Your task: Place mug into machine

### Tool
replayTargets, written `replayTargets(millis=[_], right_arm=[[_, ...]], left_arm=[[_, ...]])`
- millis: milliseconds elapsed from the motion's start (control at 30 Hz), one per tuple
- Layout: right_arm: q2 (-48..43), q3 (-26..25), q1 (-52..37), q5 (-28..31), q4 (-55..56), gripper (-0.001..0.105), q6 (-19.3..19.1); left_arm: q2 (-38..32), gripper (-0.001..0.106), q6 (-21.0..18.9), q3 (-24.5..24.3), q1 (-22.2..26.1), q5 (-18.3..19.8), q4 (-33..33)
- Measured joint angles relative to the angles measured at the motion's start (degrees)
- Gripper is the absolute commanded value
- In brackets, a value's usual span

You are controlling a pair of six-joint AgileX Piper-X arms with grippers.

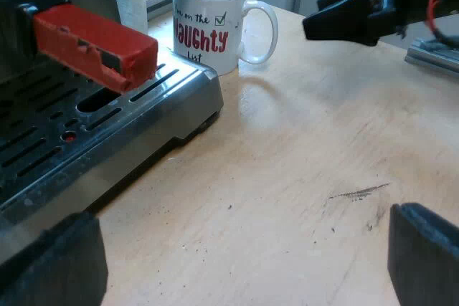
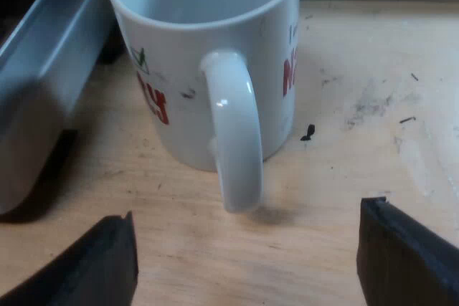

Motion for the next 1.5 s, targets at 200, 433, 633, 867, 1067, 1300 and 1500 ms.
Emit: replayTargets(millis=[200,433,633,867,1067,1300,1500], right_arm=[[9.65,0.15,0.0,0.0,-9.71,0.066,0.0],[22.91,-3.47,0.0,-2.43,-17.52,0.066,0.0],[30.24,-7.37,0.0,-2.58,-19.09,0.066,0.0],[35.27,-9.95,0.0,-2.7,-21.33,0.063,0.0],[36.56,-10.44,0.0,-2.7,-21.31,0.016,0.0],[34.23,-10.44,0.0,-2.54,-19.46,0.0,1.2],[29.38,-10.44,0.0,-2.54,-13.66,0.0,1.23]], left_arm=[[0.0,0.081,0.0,0.0,0.0,0.0,0.0],[0.0,0.081,0.0,0.0,0.0,0.0,0.0],[0.0,0.081,0.0,0.0,0.0,0.0,0.0],[0.0,0.081,0.0,0.0,0.0,0.0,0.0],[0.0,0.081,0.0,0.0,0.0,0.0,0.0],[0.0,0.081,0.0,0.0,0.0,0.0,0.0],[0.0,0.081,0.0,0.0,0.0,-1.26,0.0]])
